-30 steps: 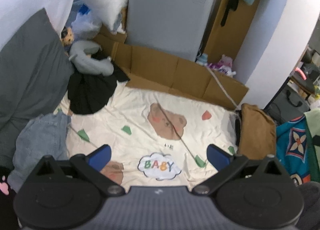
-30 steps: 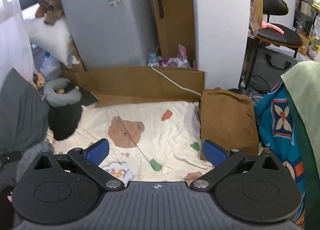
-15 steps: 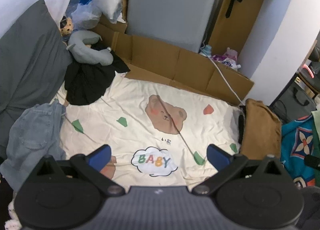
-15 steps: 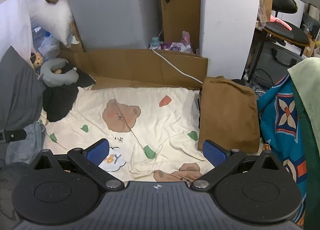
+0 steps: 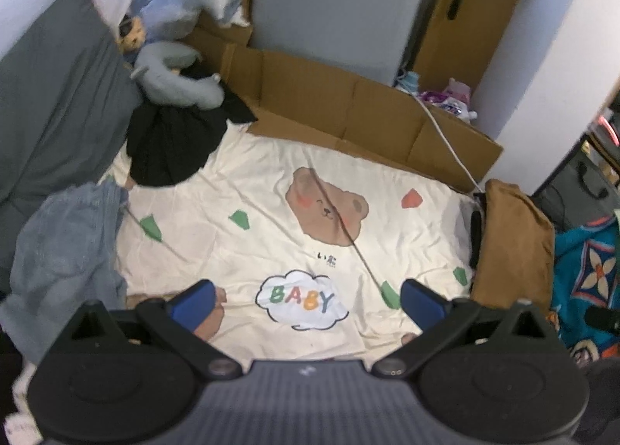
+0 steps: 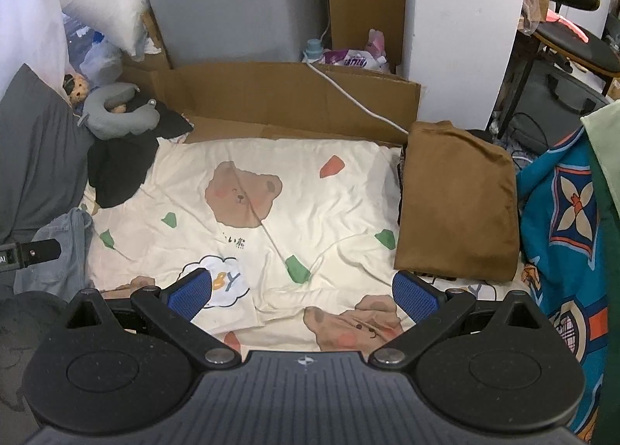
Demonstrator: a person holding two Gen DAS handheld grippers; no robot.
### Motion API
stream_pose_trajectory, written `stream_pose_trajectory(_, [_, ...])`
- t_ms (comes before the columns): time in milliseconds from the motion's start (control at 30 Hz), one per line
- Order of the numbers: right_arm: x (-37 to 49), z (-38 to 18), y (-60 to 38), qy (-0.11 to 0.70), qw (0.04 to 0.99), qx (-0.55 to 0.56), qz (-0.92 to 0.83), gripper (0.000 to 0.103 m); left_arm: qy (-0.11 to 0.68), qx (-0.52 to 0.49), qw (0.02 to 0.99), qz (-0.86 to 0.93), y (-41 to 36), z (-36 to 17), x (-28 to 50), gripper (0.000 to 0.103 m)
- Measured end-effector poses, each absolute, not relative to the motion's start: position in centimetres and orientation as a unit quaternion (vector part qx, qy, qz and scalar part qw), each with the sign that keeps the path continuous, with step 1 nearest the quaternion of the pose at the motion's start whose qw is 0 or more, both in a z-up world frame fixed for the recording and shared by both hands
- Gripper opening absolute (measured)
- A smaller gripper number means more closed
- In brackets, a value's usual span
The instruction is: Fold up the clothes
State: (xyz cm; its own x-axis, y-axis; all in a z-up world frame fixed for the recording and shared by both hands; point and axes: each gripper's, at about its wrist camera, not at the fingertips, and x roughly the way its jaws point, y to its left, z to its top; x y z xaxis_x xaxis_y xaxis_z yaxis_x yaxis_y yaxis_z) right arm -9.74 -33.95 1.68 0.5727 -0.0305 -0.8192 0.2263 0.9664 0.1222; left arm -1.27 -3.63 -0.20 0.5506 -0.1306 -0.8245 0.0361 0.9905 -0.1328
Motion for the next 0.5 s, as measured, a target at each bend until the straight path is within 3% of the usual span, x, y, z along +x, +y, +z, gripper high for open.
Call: stream_pose_trajectory(500, [-8.81,1.30,-33.10,0.483,0.870,0.079,-0.061,0.102,0.488,-0.059,0.871,-0.022,-3.05,-0.46,-1.27,0.102])
